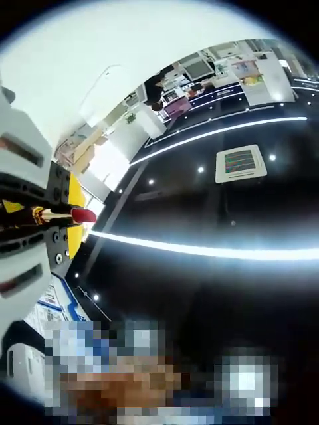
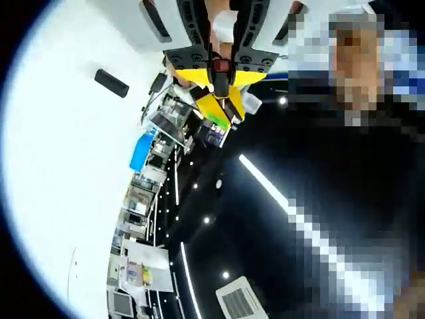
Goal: Unscrew the lipstick cap, remove the lipstick, and put the cap back on the lipstick
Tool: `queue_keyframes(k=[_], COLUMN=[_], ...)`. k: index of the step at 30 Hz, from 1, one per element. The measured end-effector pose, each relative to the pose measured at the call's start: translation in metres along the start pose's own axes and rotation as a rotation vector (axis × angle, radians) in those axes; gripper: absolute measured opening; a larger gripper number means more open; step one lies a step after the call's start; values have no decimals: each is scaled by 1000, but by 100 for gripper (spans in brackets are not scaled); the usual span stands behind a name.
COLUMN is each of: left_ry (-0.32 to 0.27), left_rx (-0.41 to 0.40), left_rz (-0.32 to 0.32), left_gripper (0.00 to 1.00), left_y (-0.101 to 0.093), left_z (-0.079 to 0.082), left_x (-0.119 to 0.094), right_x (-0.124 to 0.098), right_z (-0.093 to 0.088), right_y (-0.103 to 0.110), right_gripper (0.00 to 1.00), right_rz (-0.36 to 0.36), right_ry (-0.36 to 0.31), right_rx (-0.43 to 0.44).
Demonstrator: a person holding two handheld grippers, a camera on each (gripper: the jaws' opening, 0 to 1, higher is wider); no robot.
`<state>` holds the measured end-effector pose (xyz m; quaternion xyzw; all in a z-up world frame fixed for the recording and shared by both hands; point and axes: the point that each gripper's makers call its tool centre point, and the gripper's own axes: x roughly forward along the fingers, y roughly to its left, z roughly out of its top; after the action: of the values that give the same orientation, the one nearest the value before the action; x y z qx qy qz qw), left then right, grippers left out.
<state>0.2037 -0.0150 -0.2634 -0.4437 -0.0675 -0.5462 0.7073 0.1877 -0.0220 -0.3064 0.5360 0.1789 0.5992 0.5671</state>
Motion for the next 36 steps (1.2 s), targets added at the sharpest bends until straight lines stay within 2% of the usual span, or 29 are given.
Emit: queue_keyframes(k=[3,5,9,13,14,15,21,36], left_ry=[3,2,-6,-20,-22,-21,-19,-30], left_rx=[-6,-7,-1,-27,-27,-26,-36,-95], left_rz=[1,3,22,28,30,32,40,59], left_gripper=[9,9,9,9,9,9,9,9], left_y=[1,1,5,7,7,8,9,14], left_z=[1,2,3,6,6,6,5,6], left_x=[0,0,-1,-2,-2,-2,-3,-6], right_x=[2,4,7,12,1,-2,-1,-1], right_z=[-2,-1,2,-7,1,2,1,2], right_y=[1,0,-4,-1,0,0,-1,2], right_gripper=[9,10,10,11,11,11,11,11], right_rz=[-16,-26,-68,-105,-119,-133,-192,-298], right_ry=[11,14,16,73,86,101,147,236], right_rx=[-50,-149,-446,-674,-719,-767,-1019,-1443])
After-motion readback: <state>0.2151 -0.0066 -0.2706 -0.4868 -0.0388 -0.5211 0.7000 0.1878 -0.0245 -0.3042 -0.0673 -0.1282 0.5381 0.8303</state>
